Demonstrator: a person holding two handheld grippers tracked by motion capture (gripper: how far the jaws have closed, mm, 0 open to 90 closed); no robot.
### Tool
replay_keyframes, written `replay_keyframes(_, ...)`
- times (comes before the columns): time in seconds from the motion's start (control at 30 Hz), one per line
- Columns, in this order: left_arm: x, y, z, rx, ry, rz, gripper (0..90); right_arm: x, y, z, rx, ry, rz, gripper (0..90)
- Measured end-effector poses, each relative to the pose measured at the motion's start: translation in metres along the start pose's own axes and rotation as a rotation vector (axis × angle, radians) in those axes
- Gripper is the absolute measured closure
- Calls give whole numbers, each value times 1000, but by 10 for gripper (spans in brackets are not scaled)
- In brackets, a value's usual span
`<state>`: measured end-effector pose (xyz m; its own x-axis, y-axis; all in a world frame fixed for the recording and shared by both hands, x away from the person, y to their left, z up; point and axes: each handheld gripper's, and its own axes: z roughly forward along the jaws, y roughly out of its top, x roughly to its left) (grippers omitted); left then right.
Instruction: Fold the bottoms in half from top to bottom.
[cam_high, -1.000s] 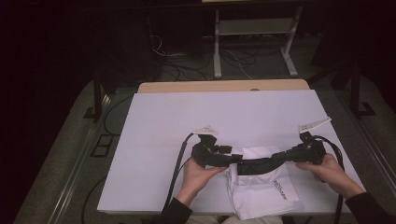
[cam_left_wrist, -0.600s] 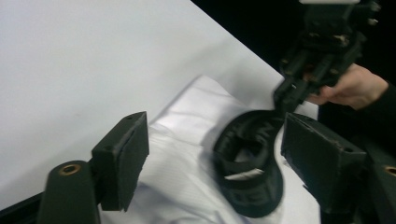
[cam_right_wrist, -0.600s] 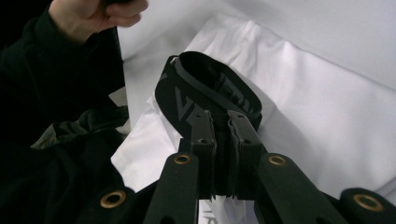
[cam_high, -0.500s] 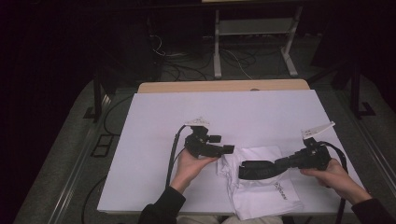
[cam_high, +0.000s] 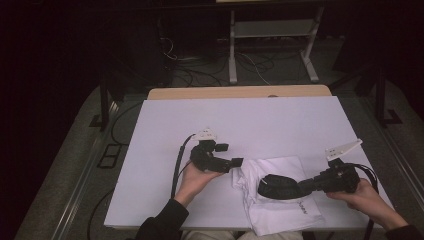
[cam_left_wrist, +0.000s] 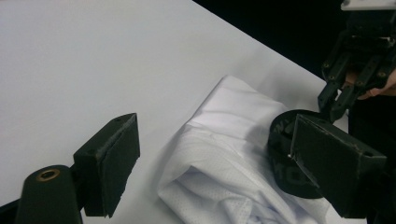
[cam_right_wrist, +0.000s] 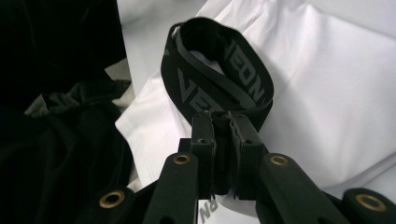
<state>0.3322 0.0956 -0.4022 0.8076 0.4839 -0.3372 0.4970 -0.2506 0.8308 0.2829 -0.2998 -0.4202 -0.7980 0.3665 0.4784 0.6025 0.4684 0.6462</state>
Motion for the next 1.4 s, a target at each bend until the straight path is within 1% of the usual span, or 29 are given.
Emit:
replay_keyframes(0.07,1,-1,-1,-3,4,1,146,3,-3,-1,6,4,-4,792)
replay_keyframes(0.13,4,-2,-3,-17,3,-16,146,4,-7,-2,13,7,-1,790)
replay_keyframes(0.23,5,-2,-3,-23,7,-17,146,6,-11,-3,17,3,0,788)
replay_keyframes(0.27,5,-2,-4,-23,9,-18,146,7,-15,-4,25,5,6,786)
replay_keyframes(0.47,6,-3,-3,-21,1,-18,144,9,-23,-6,48,3,10,766)
replay_keyframes(0.5,6,-3,-3,-21,1,-16,143,9,-24,-6,54,0,12,759)
replay_keyframes(0.53,6,-3,-3,-23,-1,-14,139,8,-28,-7,62,5,27,745)
replay_keyframes(0.6,7,-3,-3,-25,-2,-13,138,7,-30,-7,65,11,37,713)
replay_keyframes(0.63,7,-3,-3,-25,-2,-13,137,7,-30,-7,65,11,37,713)
replay_keyframes(0.67,7,-3,-3,-24,-2,-12,136,7,-31,-10,63,13,46,690)
replay_keyframes(0.7,7,-3,-3,-24,-2,-12,134,7,-31,-10,63,13,46,690)
replay_keyframes(0.73,7,-3,-3,-24,-5,-11,133,7,-29,-13,51,15,55,648)
replay_keyframes(0.77,7,-3,-3,-22,-5,-10,132,7,-27,-16,42,14,54,636)
replay_keyframes(0.87,7,-3,-3,-27,-7,-9,129,6,-18,-25,3,7,41,617)
replay_keyframes(0.9,7,-3,-3,-27,-7,-9,128,6,-18,-25,3,7,41,617)
replay_keyframes(0.93,7,-3,-3,-28,-7,-9,128,5,-9,-29,-25,0,34,629)
replay_keyframes(0.97,7,-3,-4,-29,-7,-10,128,5,-9,-29,-25,0,34,629)
replay_keyframes(1.0,7,-3,-3,-31,-11,-10,126,2,2,-32,-48,-17,31,681)
replay_keyframes(1.03,7,-3,-3,-31,-11,-10,125,2,2,-32,-48,-17,31,681)
replay_keyframes(1.07,7,-3,-3,-31,-12,-9,125,-2,12,-30,-60,-36,32,744)
replay_keyframes(1.1,7,-3,-3,-31,-12,-10,125,-2,12,-30,-60,-36,32,744)
replay_keyframes(1.13,7,-4,-3,-29,-16,-11,118,-7,21,-25,-55,-48,41,795)
replay_keyframes(1.17,7,-4,-3,-29,-16,-11,118,-7,21,-25,-55,-48,41,795)
replay_keyframes(1.2,7,-4,-3,-28,-17,-9,118,-12,28,-17,-41,-77,46,824)
replay_keyframes(1.23,7,-4,-3,-28,-17,-9,118,-12,28,-17,-41,-77,46,824)
replay_keyframes(1.27,7,-4,-3,-28,-18,-7,118,-17,34,-8,-22,-79,48,841)
replay_keyframes(1.3,7,-4,-3,-28,-18,-7,118,-17,34,-8,-22,-79,48,841)
replay_keyframes(1.33,7,-4,-2,-29,-19,-8,118,-21,39,0,-13,-82,46,849)
replay_keyframes(1.4,7,-4,-2,-27,-20,-6,118,-26,43,7,-6,-73,51,854)
